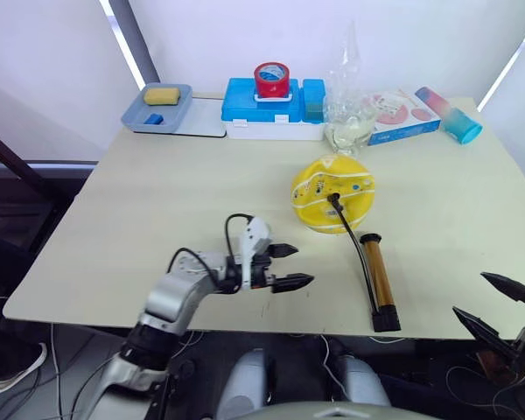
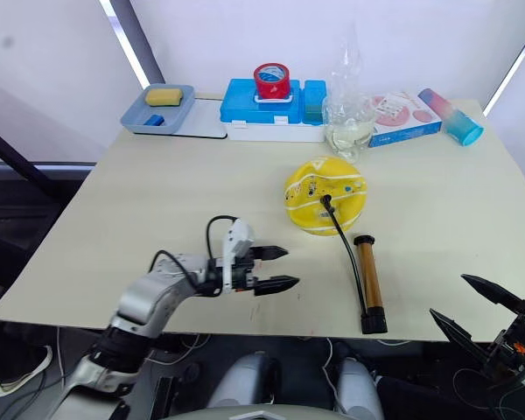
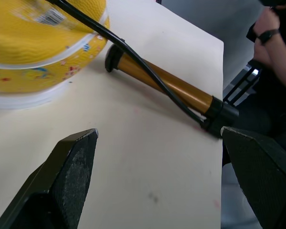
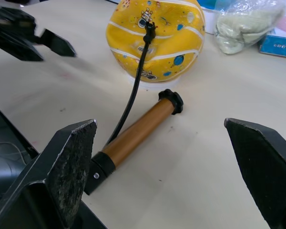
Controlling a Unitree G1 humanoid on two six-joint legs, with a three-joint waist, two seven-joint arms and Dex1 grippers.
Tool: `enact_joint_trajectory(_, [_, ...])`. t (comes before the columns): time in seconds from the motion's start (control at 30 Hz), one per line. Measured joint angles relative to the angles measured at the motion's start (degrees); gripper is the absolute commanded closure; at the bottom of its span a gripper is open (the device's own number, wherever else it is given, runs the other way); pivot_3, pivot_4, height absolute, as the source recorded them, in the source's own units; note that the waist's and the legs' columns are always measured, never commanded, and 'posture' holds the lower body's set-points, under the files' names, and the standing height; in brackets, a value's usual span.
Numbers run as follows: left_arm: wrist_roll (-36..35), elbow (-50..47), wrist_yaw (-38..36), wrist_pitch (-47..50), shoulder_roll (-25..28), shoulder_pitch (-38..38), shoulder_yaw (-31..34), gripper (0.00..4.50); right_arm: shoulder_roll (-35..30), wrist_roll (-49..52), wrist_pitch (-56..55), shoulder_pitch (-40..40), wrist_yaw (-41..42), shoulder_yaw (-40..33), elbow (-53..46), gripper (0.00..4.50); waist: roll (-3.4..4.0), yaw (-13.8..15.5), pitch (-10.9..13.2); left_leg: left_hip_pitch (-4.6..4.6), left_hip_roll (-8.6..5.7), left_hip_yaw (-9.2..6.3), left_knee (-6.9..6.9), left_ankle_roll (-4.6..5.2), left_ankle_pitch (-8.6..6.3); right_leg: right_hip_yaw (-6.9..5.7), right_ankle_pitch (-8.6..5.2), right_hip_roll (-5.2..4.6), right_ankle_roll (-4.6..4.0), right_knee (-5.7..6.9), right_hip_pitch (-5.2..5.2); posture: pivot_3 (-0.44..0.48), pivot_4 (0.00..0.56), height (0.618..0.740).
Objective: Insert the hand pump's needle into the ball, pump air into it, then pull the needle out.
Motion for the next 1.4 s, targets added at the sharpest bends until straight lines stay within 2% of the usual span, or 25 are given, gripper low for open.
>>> enact_joint_trajectory(0.13, [1.48,2.8,1.98,1.91,-3.57,-2.16,-3.38,0.09,0.0,0.75,1.04,0.74,-0.2,0.01,-1.42,0.0,-0.01,-0.05,0.0,0.0,0.0,-0.01,0.0,0.02,-0.01,0.01,0.0,0.03,-0.01,0.0,-0.01,0.0,0.15,0.737])
enact_joint_trajectory(0.27, [2.71,9.7,6.2,4.28,-11.12,-5.03,-4.95,0.09,-0.12,0.8,1.23,0.3,-0.59,0.07,-2.59,0.0,0.0,0.04,-0.01,-0.05,-0.02,-0.04,0.12,0.05,-0.02,0.03,0.0,0.03,0.01,0.0,0.01,0.0,0.15,0.737])
enact_joint_trajectory(0.57, [3.12,18.65,10.84,8.58,-20.35,-6.78,-4.97,0.09,-1.1,0.57,2.39,0.36,-0.68,0.13,-2.78,0.0,-0.01,-0.03,-0.01,-0.07,-0.01,-0.05,0.12,0.09,-0.05,0.04,0.0,0.05,0.0,0.0,0.0,0.0,0.15,0.737])
enact_joint_trajectory(0.73, [3.06,20.86,12.23,9.92,-24.5,-6.81,-4.36,0.09,-1.92,-0.91,2.38,1.0,0.19,0.13,-1.43,0.0,-0.01,0.04,-0.01,-0.1,-0.03,-0.07,0.16,0.11,-0.06,0.03,0.0,0.03,0.0,-0.01,0.0,0.0,0.15,0.737])
enact_joint_trajectory(0.93, [3.02,23.56,13.35,10.03,-26.93,-7.85,-2.99,0.09,-1.92,-1.25,2.21,1.82,1.13,0.13,-0.77,0.0,-0.01,-0.02,0.0,-0.1,-0.02,-0.07,0.18,0.12,-0.07,0.01,-0.01,0.03,0.01,-0.01,-0.01,0.0,0.15,0.737])
enact_joint_trajectory(0.97, [3.1,23.87,13.32,9.93,-26.98,-8.01,-2.96,0.59,-1.92,-1.26,2.18,1.82,1.23,0.13,-0.72,0.0,-0.01,-0.02,0.0,-0.1,-0.02,-0.07,0.18,0.12,-0.07,0.02,-0.01,0.03,0.01,-0.01,-0.01,0.0,0.15,0.737])
enact_joint_trajectory(1.0, [3.18,24.1,13.29,9.68,-26.99,-8.03,-2.87,0.79,-1.92,-1.32,2.12,1.9,1.35,0.13,-0.69,0.0,-0.01,-0.03,-0.01,-0.1,-0.02,-0.07,0.18,0.12,-0.07,0.02,-0.01,0.03,0.0,-0.01,-0.01,0.0,0.15,0.737])
enact_joint_trajectory(1.1, [3.22,24.67,13.27,9.46,-27.01,-8.03,-2.58,2.3,-1.91,-1.7,2.02,2.03,1.45,0.13,-0.68,0.0,-0.01,-0.02,-0.01,-0.11,-0.02,-0.08,0.18,0.12,-0.07,0.02,0.0,0.03,0.0,-0.01,-0.01,0.0,0.15,0.737])
enact_joint_trajectory(1.13, [3.22,24.7,13.27,9.42,-27.0,-8.03,-2.51,2.61,-1.91,-1.72,1.98,2.04,1.46,0.13,-0.68,0.0,-0.01,0.0,-0.01,-0.11,-0.02,-0.08,0.18,0.12,-0.07,0.02,0.0,0.02,0.0,-0.01,-0.01,0.0,0.15,0.737])
enact_joint_trajectory(1.2, [3.22,24.7,13.28,9.42,-26.96,-8.02,-2.31,3.66,-1.85,-1.87,1.66,2.11,1.48,0.13,-0.68,0.0,-0.01,0.02,-0.01,-0.12,-0.02,-0.08,0.18,0.13,-0.08,0.01,0.0,0.01,0.0,-0.02,-0.01,0.0,0.15,0.737])
enact_joint_trajectory(1.27, [3.18,24.64,13.3,9.44,-26.97,-7.96,-2.03,4.45,-1.81,-2.1,1.34,2.28,1.51,0.13,-0.66,0.0,-0.01,0.01,-0.01,-0.12,-0.02,-0.08,0.18,0.14,-0.08,0.01,0.0,0.01,0.0,-0.02,-0.02,0.0,0.15,0.737])
enact_joint_trajectory(1.4, [3.19,24.31,13.33,9.66,-26.61,-7.36,-1.5,4.45,-1.64,-2.54,0.92,2.52,1.54,0.13,-0.59,0.0,0.0,0.0,-0.01,-0.12,-0.02,-0.08,0.18,0.14,-0.08,0.01,0.0,0.01,0.0,-0.02,-0.02,0.0,0.15,0.737])
